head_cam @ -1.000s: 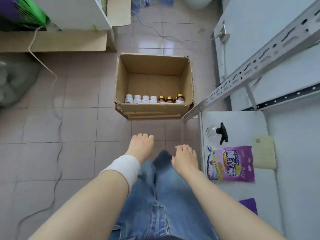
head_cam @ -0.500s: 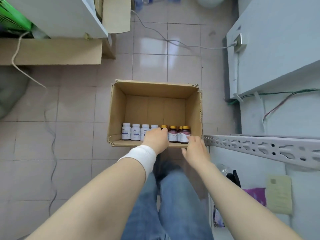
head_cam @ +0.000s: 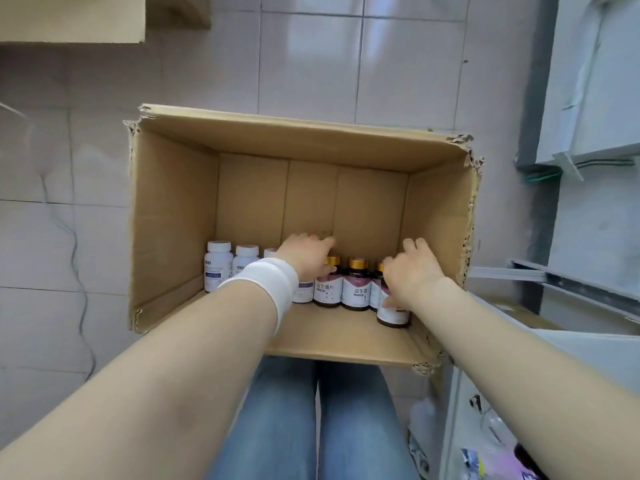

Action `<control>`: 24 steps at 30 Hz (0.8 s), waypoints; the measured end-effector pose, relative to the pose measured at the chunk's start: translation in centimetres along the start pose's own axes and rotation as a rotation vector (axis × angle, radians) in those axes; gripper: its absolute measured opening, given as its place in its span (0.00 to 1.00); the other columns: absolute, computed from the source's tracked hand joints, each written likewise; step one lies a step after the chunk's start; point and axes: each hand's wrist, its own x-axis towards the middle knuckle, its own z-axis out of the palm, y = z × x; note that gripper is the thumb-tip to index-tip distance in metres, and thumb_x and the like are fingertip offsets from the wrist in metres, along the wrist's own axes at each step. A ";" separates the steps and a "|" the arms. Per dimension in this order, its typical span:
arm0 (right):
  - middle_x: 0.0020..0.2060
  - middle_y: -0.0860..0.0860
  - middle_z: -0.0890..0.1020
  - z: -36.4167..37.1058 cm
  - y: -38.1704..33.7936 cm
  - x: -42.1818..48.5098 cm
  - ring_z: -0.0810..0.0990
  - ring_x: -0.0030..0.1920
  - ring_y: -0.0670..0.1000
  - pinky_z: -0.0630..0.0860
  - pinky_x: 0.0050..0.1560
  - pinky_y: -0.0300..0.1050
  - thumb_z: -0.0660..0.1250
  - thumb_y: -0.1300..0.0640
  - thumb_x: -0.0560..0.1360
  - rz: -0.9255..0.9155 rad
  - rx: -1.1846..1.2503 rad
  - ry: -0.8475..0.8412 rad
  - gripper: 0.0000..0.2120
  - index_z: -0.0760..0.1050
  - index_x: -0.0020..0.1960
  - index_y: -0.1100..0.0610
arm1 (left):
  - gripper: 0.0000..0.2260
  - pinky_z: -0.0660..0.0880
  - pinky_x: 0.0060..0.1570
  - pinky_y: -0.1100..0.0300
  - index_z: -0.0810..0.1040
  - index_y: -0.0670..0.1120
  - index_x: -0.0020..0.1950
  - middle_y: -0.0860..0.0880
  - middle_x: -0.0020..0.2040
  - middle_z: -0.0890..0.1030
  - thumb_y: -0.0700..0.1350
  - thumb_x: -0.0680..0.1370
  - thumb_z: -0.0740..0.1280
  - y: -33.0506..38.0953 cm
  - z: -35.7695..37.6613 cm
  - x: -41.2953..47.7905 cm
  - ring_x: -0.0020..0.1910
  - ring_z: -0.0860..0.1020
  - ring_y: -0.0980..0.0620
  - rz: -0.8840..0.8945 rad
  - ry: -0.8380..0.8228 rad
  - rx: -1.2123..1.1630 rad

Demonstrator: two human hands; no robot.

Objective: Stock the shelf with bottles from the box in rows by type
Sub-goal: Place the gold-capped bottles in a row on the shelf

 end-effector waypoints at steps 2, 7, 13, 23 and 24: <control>0.62 0.57 0.74 0.2 -0.1 0.2 0.67 0.64 0.58 0.62 0.63 0.49 0.64 0.39 0.73 0.005 0.064 0.029 0.29 0.67 0.64 0.59 | 0.21 0.67 0.59 0.52 0.64 0.49 0.71 0.42 0.64 0.74 0.54 0.79 0.59 -0.1 0.6 0.6 0.63 0.71 0.42 0.004 -0.033 -0.033; 0.61 0.59 0.67 0.5 -0.6 0.4 0.72 0.59 0.59 0.71 0.58 0.49 0.72 0.49 0.70 0.061 0.551 0.025 0.29 0.65 0.66 0.56 | 0.22 0.66 0.62 0.51 0.68 0.52 0.68 0.44 0.65 0.74 0.58 0.77 0.62 -0.2 1.6 1.2 0.64 0.69 0.42 -0.051 0.003 -0.143; 0.57 0.53 0.63 2.6 -1.6 -1.1 0.66 0.63 0.55 0.68 0.62 0.44 0.71 0.59 0.69 0.101 1.092 0.115 0.27 0.66 0.65 0.49 | 0.22 0.66 0.63 0.57 0.71 0.49 0.68 0.43 0.62 0.71 0.53 0.76 0.66 0.2 1.4 -1.5 0.64 0.68 0.45 -0.080 0.129 -0.477; 0.61 0.55 0.75 -1.2 -2.3 -10.1 0.75 0.57 0.52 0.74 0.56 0.45 0.72 0.59 0.70 0.354 1.949 0.358 0.28 0.66 0.67 0.57 | 0.10 0.76 0.53 0.59 0.73 0.55 0.57 0.49 0.57 0.76 0.48 0.76 0.67 -0.1 -6.2 -13.3 0.56 0.76 0.51 0.037 0.394 -1.097; 0.61 0.55 0.75 -1.7 -2.4 -11.4 0.75 0.57 0.52 0.74 0.54 0.46 0.71 0.59 0.72 0.363 2.051 0.369 0.27 0.65 0.68 0.57 | 0.10 0.76 0.52 0.60 0.73 0.55 0.57 0.49 0.56 0.77 0.48 0.77 0.67 0.1 -7.2 -14.6 0.56 0.77 0.52 0.069 0.398 -1.129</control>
